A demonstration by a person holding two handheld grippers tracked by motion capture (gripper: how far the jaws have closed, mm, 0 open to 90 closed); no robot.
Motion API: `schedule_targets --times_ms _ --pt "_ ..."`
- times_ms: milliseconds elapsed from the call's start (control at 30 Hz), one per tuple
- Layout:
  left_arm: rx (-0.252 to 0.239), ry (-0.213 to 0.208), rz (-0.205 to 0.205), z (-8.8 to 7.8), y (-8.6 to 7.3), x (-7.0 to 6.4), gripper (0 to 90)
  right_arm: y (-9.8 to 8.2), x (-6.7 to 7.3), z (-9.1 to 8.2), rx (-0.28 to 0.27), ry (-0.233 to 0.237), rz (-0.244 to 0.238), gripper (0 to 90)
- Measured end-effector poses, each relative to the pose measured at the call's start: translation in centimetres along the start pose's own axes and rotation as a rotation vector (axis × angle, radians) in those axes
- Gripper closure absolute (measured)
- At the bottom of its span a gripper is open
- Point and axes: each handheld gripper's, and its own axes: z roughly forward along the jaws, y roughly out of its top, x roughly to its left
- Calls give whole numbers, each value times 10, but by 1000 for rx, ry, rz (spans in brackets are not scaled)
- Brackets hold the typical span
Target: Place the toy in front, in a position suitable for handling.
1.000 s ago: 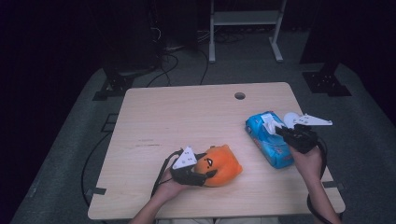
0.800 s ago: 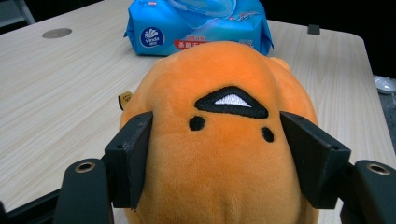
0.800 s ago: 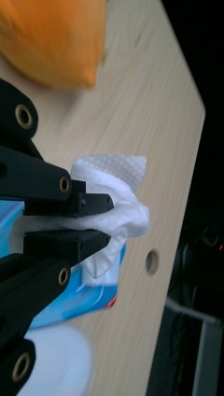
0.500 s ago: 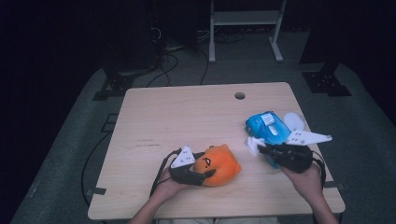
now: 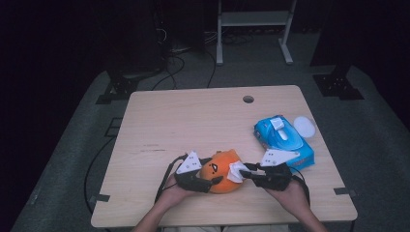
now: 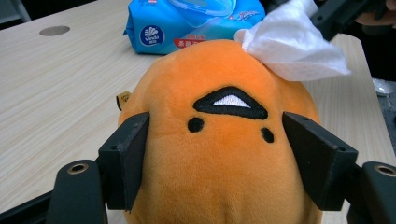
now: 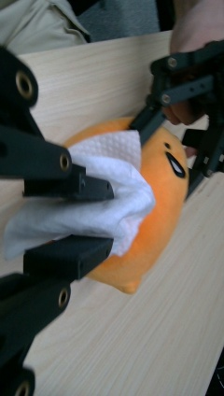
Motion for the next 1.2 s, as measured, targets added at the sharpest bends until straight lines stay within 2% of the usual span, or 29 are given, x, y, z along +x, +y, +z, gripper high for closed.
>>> schedule_targets --times_ms 100,133,167,200,300,333,433,500,533,600,633,700,733,800,833,867,933,1000,1067,1133,1200 --pt "13 -3 24 2 1 -3 267 2 0 8 -6 31 8 597" --pt "15 -2 30 2 2 -4 266 3 3 12 -2 32 -13 582" --pt "20 1 39 3 2 -5 261 4 11 19 2 21 -58 581" --pt "25 3 45 3 2 -6 261 4 11 19 2 21 -58 581" --pt "31 3 53 2 3 -6 258 4 20 22 22 -40 -136 691" --pt "29 4 49 3 3 -7 258 4 20 22 29 -52 -146 726" --pt "29 5 51 3 4 -6 258 1 12 15 23 -86 -115 772" --pt "29 6 44 2 3 -5 258 -4 3 10 32 -161 -99 780" --pt "29 5 37 1 2 -4 257 -7 -2 8 36 -166 -68 781" --pt "27 3 32 1 2 -2 256 -13 -5 5 17 -127 -12 781" --pt "28 6 33 2 2 -2 254 -14 -2 5 10 -111 -16 781" --pt "32 11 25 4 2 -2 249 -11 12 9 3 -90 -53 783" --pt "31 10 21 4 2 -1 249 -7 22 12 -2 -76 -91 784" --pt "35 8 15 3 2 1 249 -3 34 16 5 -78 -151 783" --pt "35 7 8 2 1 2 249 -2 36 17 9 -81 -162 785" --pt "35 5 0 1 1 3 252 -2 37 17 11 -91 -172 786" --pt "31 5 -15 0 1 6 255 -3 29 14 0 -106 -143 787" --pt "24 -3 -34 0 0 8 255 -7 18 11 10 -149 -121 788" --pt "25 -4 -25 1 0 8 254 -13 11 8 -1 -133 -73 789" --pt "29 0 -23 1 1 8 255 -13 16 8 0 -127 -91 788" --pt "27 0 -31 1 0 10 254 -10 27 11 -6 -91 -123 788"
